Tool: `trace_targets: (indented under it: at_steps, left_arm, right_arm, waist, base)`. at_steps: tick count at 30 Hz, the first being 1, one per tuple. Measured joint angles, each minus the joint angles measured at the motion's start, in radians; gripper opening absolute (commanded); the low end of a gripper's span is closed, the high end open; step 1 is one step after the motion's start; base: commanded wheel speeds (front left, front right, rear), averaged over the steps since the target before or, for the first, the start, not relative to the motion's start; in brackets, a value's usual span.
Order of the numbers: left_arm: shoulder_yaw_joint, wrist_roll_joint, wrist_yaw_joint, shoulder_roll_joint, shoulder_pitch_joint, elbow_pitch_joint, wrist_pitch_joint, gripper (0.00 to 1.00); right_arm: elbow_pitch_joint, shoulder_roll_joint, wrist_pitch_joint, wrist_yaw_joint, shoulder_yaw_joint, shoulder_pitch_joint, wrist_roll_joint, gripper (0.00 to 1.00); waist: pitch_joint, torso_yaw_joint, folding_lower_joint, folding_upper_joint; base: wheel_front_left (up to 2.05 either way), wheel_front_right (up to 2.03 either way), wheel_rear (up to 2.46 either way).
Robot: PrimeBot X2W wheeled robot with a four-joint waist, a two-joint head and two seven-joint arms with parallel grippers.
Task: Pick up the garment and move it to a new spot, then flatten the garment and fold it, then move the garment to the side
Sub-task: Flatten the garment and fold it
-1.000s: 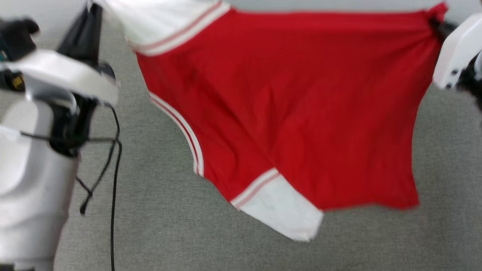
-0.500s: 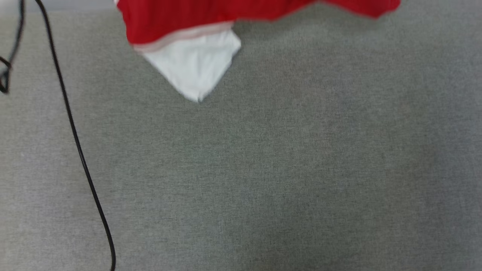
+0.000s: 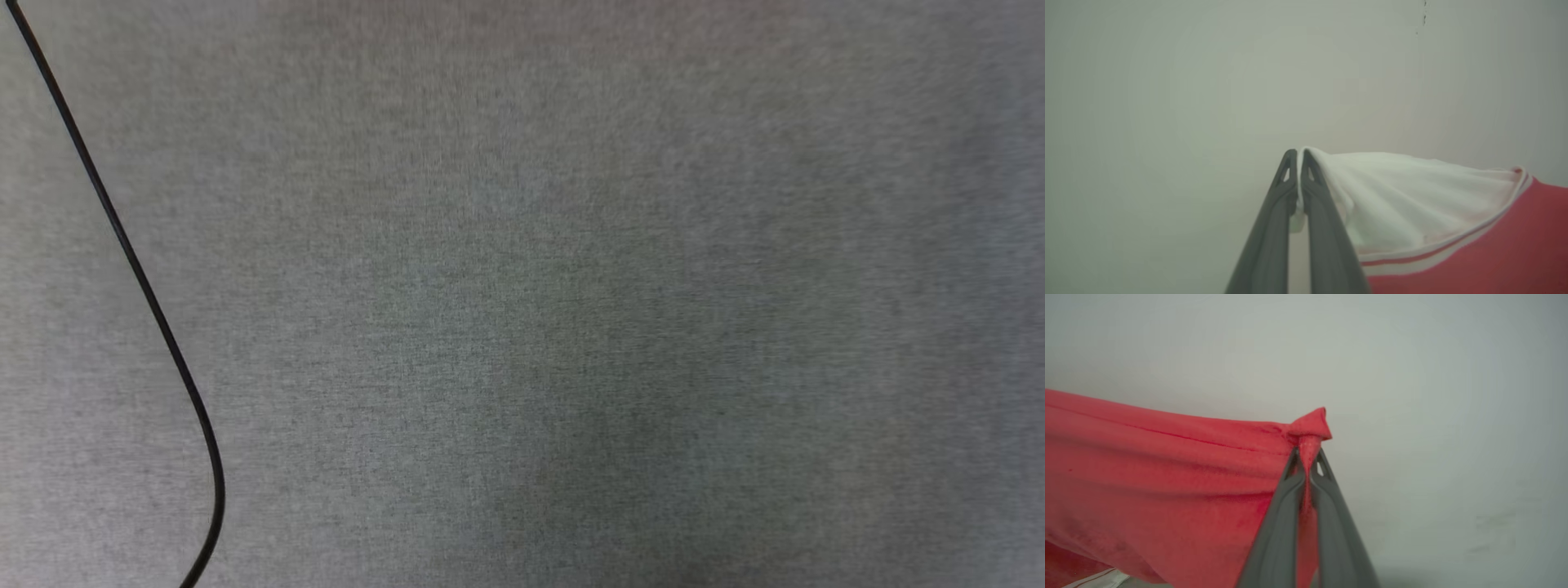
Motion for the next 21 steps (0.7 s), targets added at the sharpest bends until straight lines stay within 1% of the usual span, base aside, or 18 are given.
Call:
trace_targets:
  at_steps: [6,11,16,21]
  left_arm:
    - [0.002,-0.049,-0.012,-0.018,0.017,0.06,-0.034,0.0]
    - [-0.004,-0.102,-0.013,-0.033,0.091,0.114,-0.068,0.0]
    - [-0.054,-0.172,-0.015,-0.03,0.231,0.091,-0.084,0.0]
    - [-0.108,-0.24,-0.015,-0.017,0.425,0.046,-0.103,0.0]
  right_arm:
    - [0.086,-0.001,-0.034,0.0,0.014,-0.037,0.0,0.0]
    - [0.159,-0.001,-0.074,0.0,0.051,-0.028,0.018,0.0]
    - [0.21,0.004,-0.131,0.0,0.102,0.066,0.056,0.0]
    - [0.22,0.004,-0.177,0.0,0.155,0.229,0.12,0.0]
  waist:
    - [0.088,0.016,0.0,0.0]
    - [0.121,0.035,0.0,0.0]
    - [0.096,0.039,-0.0001,-0.0001]
    - [0.048,0.042,-0.0001,0.0]
  base:
    - [0.0,0.0,0.0]
    - [0.0,0.0,0.0]
    - [0.0,0.0,0.0]
    - [0.0,0.0,0.0]
